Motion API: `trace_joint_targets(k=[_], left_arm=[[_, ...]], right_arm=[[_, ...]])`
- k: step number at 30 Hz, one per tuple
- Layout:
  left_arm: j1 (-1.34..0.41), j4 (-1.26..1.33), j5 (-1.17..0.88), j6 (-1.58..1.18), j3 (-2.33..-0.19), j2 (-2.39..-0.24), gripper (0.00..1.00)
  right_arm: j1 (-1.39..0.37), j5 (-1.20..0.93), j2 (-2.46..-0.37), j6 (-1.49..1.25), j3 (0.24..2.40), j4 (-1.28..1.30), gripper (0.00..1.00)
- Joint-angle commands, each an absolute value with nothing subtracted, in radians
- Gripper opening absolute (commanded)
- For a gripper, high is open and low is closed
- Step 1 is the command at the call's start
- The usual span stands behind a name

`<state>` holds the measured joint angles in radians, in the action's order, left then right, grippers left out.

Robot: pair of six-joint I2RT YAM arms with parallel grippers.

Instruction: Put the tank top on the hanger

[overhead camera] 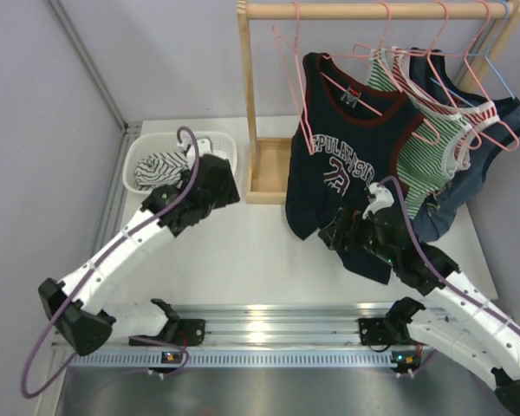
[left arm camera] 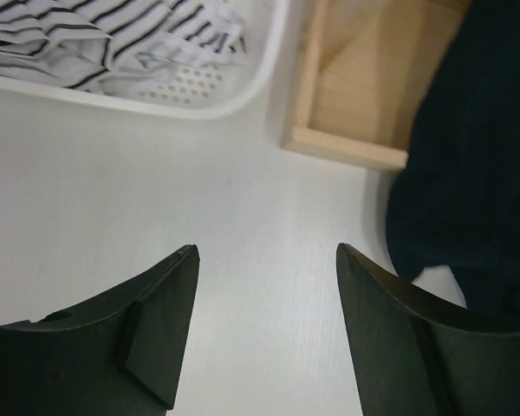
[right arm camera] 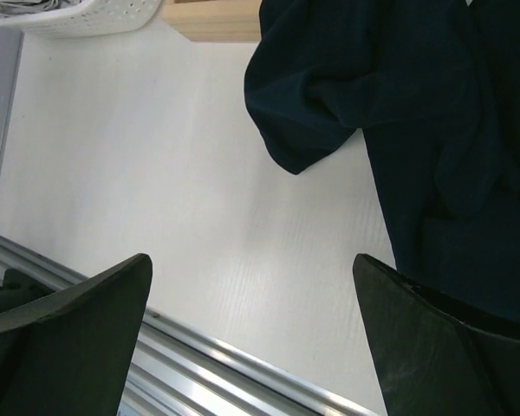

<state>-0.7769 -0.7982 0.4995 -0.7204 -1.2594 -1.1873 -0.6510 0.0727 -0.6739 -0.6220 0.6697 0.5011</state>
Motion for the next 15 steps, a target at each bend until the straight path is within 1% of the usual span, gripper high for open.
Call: trace_joint_targets(k=[1, 2, 3, 6, 8, 11, 12, 14, 15], left_arm=[[-0.615, -0.733, 0.421, -0.643, -1.356, -1.276, 0.7], [-0.583, -0.732, 0.469, -0.62, -1.38, -1.305, 0.72], [-0.548, -0.726, 0.486, -0.611, -1.432, -1.381, 0.73], [-0.388, -0.724, 0.476, -0.63, -1.514, -1.542, 0.72], [-0.277, -0.686, 0.449, -0.638, -1.532, -1.603, 0.72], [-0.159, -0.669, 0.443, -0.65, -1.621, -1.725, 0.71], [-0.138, -0.669, 0.433, -0.649, -1.65, -1.799, 0.7], [-0.114, -0.609, 0.376, -0.583, -1.716, -1.867, 0.67], [-0.114, -0.6, 0.377, -0.568, -1.742, -1.934, 0.67]], right_arm=[[-0.661, 0.026, -0.686, -0.607, 0.71, 0.451, 1.0], [-0.661, 0.017, -0.686, -0.609, 0.707, 0.446, 1.0], [-0.661, 0.009, -0.69, -0.612, 0.707, 0.443, 1.0], [-0.661, -0.023, -0.704, -0.611, 0.701, 0.431, 1.0], [-0.661, -0.037, -0.713, -0.607, 0.704, 0.434, 1.0], [-0.661, -0.051, -0.71, -0.604, 0.704, 0.442, 1.0], [-0.663, -0.055, -0.71, -0.604, 0.706, 0.442, 1.0], [-0.663, -0.057, -0.707, -0.598, 0.706, 0.448, 1.0], [-0.661, -0.055, -0.704, -0.595, 0.707, 0.452, 1.0]])
